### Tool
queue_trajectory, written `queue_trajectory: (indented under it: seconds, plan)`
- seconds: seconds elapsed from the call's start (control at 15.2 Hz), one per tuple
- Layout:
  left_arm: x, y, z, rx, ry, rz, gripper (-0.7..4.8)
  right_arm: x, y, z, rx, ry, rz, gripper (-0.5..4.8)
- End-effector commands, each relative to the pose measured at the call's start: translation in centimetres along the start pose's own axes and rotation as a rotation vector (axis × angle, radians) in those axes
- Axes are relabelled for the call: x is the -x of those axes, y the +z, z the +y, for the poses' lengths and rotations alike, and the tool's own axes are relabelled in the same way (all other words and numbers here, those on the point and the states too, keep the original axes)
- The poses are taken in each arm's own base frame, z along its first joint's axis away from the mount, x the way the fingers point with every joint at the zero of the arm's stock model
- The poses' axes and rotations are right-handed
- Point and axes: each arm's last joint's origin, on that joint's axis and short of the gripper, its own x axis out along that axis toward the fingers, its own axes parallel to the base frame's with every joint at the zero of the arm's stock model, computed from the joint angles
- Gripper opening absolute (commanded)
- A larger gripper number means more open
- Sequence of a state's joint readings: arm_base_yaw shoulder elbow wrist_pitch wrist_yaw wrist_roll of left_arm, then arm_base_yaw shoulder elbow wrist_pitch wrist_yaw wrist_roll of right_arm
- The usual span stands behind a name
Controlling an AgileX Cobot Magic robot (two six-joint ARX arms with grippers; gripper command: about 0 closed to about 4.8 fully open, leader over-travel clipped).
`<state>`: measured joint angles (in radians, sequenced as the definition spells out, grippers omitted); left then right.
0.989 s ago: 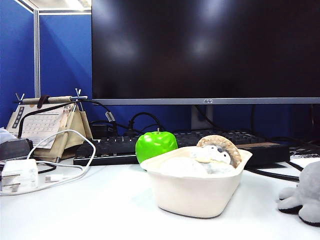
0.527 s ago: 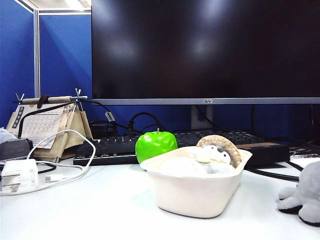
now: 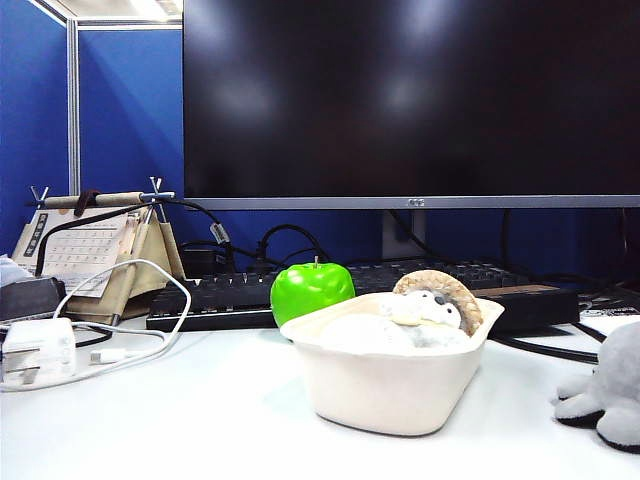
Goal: Place the tilting octopus upright.
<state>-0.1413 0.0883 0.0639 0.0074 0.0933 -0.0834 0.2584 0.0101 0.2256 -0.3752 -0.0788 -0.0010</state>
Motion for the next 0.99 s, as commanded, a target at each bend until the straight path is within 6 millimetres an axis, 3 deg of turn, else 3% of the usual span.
queue_trajectory:
  seconds: [0.07,0.26,0.53,0.99]
  plan:
    - [0.0,0.2,0.0,0.001,0.002,-0.017,-0.05,0.1,0.9,-1.2,-0.007,-0.153,-0.111,0.08]
    - [0.0,0.2,0.0,0.001,-0.001,-0.015,-0.06,-0.7,-0.3,-2.8,0.003,-0.302,-0.221,0.08]
    - [0.0,0.2,0.0,0.001,0.0,-0.013,-0.06,-1.6,-1.9,-3.0,0.02,-0.3,-0.294,0.08]
    - [0.0,0.1,0.0,0.002,0.0,-0.009,-0.06,-1.7,-2.0,-2.9,0.022,-0.274,-0.287,0.08]
